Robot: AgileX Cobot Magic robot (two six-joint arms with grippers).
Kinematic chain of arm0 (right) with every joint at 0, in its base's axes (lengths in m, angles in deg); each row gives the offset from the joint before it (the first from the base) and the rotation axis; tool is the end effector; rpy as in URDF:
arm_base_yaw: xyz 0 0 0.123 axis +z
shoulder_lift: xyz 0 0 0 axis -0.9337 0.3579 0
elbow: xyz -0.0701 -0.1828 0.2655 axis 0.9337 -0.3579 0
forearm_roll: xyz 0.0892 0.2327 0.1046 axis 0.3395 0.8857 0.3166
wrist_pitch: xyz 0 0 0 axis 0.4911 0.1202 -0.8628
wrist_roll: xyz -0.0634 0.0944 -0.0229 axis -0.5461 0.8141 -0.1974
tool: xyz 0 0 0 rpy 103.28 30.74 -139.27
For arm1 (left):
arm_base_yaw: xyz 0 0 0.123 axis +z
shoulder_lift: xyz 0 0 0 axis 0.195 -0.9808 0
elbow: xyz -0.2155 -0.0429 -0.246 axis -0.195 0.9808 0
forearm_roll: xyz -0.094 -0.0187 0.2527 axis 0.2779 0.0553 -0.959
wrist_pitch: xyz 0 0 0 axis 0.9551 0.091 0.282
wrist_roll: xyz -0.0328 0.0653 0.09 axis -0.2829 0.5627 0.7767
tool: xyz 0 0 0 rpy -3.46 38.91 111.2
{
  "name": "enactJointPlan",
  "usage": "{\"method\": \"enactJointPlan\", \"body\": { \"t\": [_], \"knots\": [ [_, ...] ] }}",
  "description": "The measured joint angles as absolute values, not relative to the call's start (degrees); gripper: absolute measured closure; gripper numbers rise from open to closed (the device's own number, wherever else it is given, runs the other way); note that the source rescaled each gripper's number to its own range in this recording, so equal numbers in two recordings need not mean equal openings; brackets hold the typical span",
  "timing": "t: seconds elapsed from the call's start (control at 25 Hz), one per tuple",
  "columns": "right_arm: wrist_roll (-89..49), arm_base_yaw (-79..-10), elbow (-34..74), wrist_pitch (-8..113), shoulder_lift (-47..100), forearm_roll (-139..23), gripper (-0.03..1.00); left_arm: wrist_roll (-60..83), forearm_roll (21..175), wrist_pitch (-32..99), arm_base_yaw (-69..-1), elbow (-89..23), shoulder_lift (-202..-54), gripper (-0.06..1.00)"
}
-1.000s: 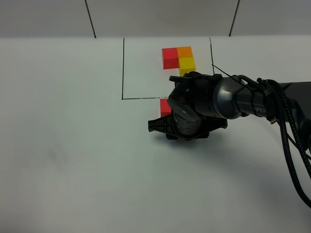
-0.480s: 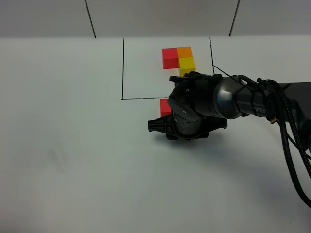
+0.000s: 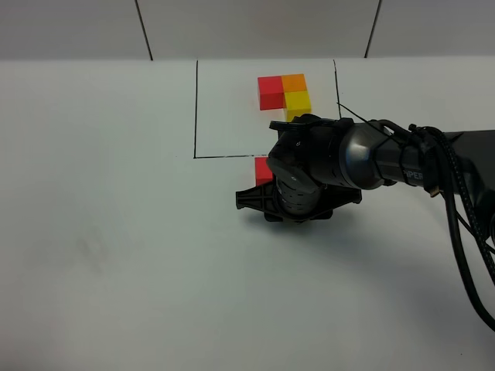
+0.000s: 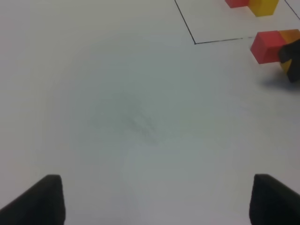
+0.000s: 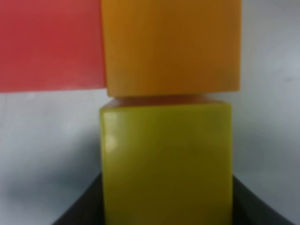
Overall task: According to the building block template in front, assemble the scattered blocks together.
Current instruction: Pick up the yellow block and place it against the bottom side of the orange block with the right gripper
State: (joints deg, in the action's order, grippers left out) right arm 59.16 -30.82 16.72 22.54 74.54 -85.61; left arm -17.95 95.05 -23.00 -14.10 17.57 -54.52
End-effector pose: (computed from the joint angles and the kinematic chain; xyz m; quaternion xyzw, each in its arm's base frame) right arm 0.3698 0.2589 0.1170 0.0297 0.9870 -0.0123 0.1572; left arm -0.0148 -0.0180 0.2782 0.0573 0.8435 -0.0854 0.5272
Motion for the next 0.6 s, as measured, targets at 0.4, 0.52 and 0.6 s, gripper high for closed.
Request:
{"method": "enactJointPlan", "body": {
  "t": [0.4, 0.52, 0.6],
  "knots": [
    [59.16, -30.82, 16.72, 23.28, 74.6, -85.75, 0.95, -17.95, 95.05, -23.0, -14.1, 17.57, -54.52, 0.2],
    [59.16, -30.82, 16.72, 23.28, 74.6, -85.75, 0.95, -17.95, 95.05, -23.0, -14.1, 17.57, -54.52, 0.2],
    [59.16, -30.82, 16.72, 23.32, 74.6, -85.75, 0.95, -17.95, 95.05, -23.0, -14.1, 17.57, -54.52, 0.2]
  ]
}}
